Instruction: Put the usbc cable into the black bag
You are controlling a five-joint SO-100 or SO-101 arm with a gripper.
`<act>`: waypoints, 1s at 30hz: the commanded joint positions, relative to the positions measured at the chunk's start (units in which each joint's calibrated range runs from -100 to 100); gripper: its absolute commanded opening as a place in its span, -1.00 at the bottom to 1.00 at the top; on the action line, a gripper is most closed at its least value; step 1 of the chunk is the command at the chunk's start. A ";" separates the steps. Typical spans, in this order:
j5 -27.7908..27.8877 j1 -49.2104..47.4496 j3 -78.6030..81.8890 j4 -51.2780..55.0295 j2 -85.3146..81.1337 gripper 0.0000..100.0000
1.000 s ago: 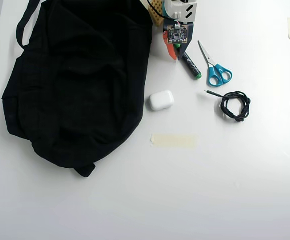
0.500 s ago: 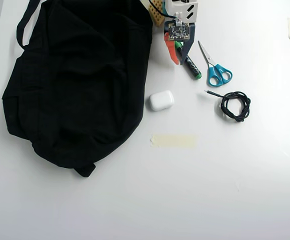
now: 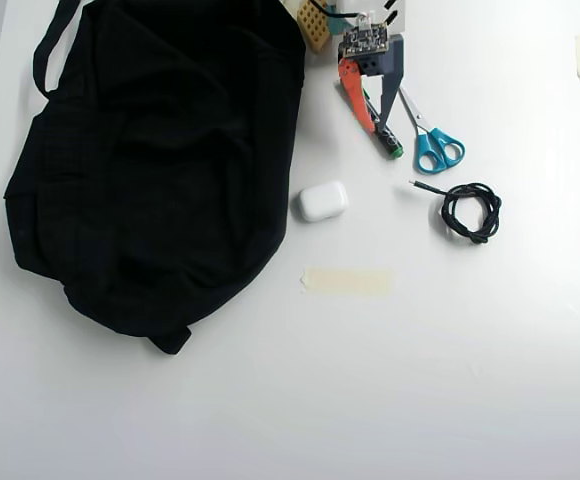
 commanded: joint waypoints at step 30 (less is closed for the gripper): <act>-5.27 -15.16 -44.40 -17.93 67.09 -0.89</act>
